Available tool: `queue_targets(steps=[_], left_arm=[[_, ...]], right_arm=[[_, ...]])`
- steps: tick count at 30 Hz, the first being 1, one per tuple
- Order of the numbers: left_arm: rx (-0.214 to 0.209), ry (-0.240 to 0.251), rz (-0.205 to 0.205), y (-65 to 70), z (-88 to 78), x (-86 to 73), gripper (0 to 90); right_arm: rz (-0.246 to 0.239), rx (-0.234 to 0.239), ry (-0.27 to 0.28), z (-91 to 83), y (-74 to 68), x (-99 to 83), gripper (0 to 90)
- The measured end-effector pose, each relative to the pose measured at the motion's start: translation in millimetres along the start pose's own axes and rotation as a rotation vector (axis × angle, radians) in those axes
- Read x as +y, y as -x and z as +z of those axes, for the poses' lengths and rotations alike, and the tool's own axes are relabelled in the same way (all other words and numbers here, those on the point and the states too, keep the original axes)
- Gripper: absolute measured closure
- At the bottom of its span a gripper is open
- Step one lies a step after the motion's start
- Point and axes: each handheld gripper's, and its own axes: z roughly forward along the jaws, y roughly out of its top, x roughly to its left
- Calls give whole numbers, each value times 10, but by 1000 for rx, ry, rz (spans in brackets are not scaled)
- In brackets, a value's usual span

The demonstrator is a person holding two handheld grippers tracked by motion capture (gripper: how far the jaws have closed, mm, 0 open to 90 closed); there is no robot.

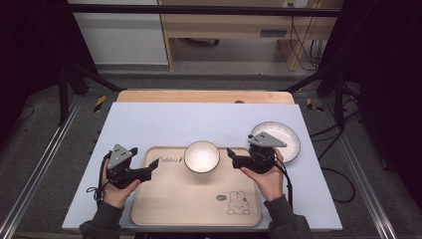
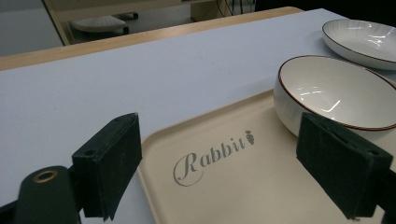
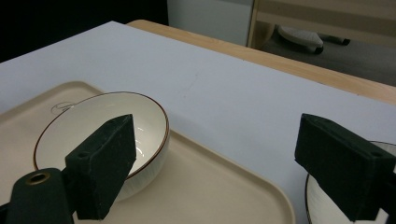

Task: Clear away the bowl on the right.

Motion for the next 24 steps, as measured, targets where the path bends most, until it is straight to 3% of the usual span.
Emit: queue_targets(steps=[11,24], left_arm=[[-1,-9,11,26,6,-26,138],[5,-23,8,18,0,-92,138]], right_arm=[[-28,-10,48,-327,94,-279,105],[3,-21,42,-408,224,-501,73]])
